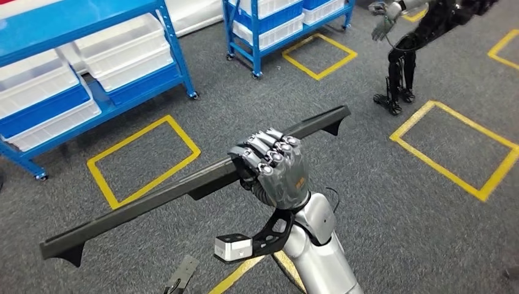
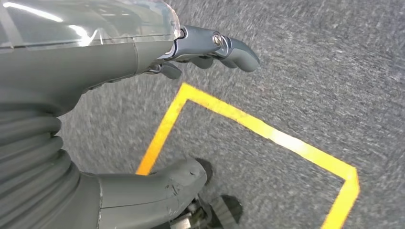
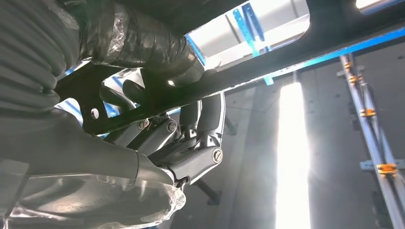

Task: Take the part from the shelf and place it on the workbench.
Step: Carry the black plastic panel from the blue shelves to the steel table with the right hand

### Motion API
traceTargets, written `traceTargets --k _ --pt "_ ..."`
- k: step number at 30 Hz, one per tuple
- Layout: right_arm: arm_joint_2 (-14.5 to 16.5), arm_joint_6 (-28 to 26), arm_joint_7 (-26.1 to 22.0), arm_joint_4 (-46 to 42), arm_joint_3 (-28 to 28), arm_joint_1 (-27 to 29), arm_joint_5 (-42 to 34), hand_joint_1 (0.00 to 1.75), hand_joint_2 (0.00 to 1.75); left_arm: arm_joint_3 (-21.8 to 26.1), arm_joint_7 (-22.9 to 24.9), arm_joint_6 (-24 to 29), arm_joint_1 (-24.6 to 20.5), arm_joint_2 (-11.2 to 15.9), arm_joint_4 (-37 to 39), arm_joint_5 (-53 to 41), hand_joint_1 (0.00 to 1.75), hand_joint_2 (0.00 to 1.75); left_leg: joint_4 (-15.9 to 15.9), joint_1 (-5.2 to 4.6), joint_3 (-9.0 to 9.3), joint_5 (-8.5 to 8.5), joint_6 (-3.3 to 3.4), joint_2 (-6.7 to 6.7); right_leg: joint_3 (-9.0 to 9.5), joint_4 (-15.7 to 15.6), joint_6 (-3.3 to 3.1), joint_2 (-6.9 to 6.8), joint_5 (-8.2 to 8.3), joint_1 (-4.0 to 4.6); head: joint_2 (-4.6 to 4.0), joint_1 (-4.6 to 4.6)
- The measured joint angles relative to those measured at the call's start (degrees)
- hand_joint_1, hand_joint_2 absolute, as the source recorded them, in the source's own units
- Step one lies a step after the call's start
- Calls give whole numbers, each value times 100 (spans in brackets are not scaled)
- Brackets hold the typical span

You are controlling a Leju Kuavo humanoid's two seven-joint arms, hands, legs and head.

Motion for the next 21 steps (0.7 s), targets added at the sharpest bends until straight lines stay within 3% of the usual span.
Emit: traceTargets --k 2,4,6,8,9,11,13,14,17,19,21 --pt "-1 -1 -9 -24 -2 7 -2 175 175 -1 -4 2 -14 1 0 4 0 175 -122 -7 48 63 38 112 -27 -35 75 60 49 -19 0 0" --pt "-8 -2 -18 -47 -2 1 -7 175 175 -1 -11 4 -25 0 0 7 0 175 -292 11 113 161 64 255 -117 121 110 -186 -72 7 0 2" --pt "-15 -2 -25 -57 -2 -2 -13 175 175 -1 -17 5 -24 2 0 7 0 175 -361 8 131 200 73 408 -393 693 133 -500 -419 17 0 3" --pt "-32 -1 -25 -59 -2 16 -13 175 175 -1 -17 4 -13 4 0 4 0 175 -339 4 107 192 70 571 -656 1269 184 -584 -660 -4 0 3" --pt "-44 0 -25 -59 -2 24 -12 175 175 -1 -17 3 -9 3 0 3 0 175 -319 7 93 183 60 652 -668 1326 210 -605 -640 -19 0 3" --pt "-57 0 -25 -60 -2 25 -11 175 175 -1 -17 2 -7 0 0 3 0 175 -243 24 66 139 15 798 -357 836 253 -713 -359 -48 0 3" --pt "-58 0 -28 -67 -3 23 -8 175 175 -1 -17 -1 -16 2 0 3 0 175 -123 20 32 59 -63 908 4 228 223 -890 -173 -33 0 2" --pt "-58 0 -32 -71 -4 22 -2 175 175 -1 -18 -3 -23 5 0 3 0 175 -75 16 21 29 -106 950 82 79 184 -931 -153 -14 0 2" --pt "-61 0 -40 -87 -9 20 14 175 175 -3 -20 -7 -40 4 0 4 0 175 -45 30 22 1 -209 1035 54 44 52 -808 -143 19 0 2" --pt "-61 0 -40 -101 -11 14 13 175 175 -5 -27 -7 -46 -2 0 8 0 175 106 59 -29 -151 -261 867 46 22 -14 -711 -110 -2 0 1" --pt "-55 0 -40 -111 -11 6 10 175 175 -5 -33 -6 -40 -2 0 15 0 175 687 80 -264 -511 -290 592 35 12 -63 -604 -85 -6 0 -1"
